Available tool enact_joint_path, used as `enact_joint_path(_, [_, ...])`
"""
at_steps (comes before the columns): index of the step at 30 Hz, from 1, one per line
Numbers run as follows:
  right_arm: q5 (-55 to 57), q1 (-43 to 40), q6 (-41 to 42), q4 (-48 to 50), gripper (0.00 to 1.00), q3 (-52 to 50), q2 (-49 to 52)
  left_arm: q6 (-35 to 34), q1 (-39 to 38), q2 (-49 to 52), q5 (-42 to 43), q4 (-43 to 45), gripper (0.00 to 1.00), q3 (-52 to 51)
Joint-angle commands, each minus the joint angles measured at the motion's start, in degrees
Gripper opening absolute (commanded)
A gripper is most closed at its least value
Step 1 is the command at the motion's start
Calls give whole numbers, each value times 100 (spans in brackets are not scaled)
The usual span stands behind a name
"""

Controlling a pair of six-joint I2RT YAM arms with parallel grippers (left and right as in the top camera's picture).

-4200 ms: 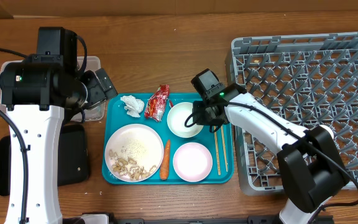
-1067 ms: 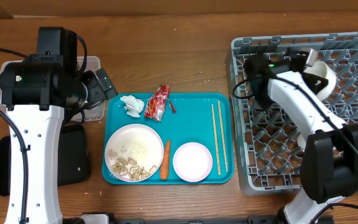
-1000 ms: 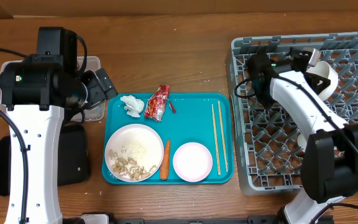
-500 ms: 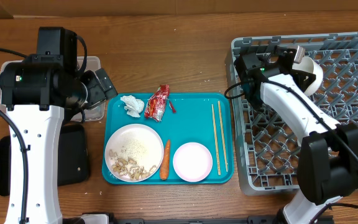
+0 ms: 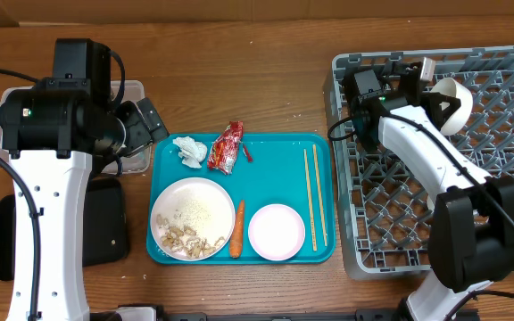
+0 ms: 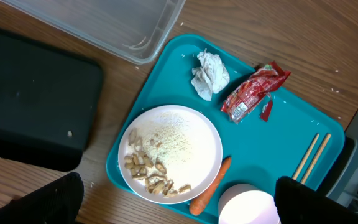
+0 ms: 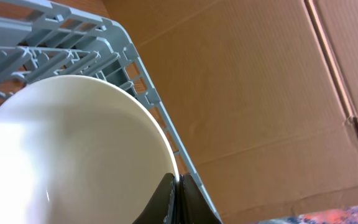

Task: Sort waste into correct bins and load items into the dishwasher
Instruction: 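Lift the upper white bowl into the rack's back corner, then release the bowl and move the right gripper back toward the tray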

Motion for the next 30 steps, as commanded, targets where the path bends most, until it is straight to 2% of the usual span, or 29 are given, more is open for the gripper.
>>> enact_joint_path(1, [98,48,-131,-31,4,-15,39,-33,26,44,24,11,100,81])
enact_joint_path(14, [-136,315,-321,-181,4,-15,417,-33,26,44,24,11,100,81])
enact_joint_path(19, [632,315,-323,-258,4,-13,428,-33,26,44,24,11,100,81])
enact_joint_path(30, [616,317,-581,-81,4,-9,428,-33,26,44,24,11,100,81])
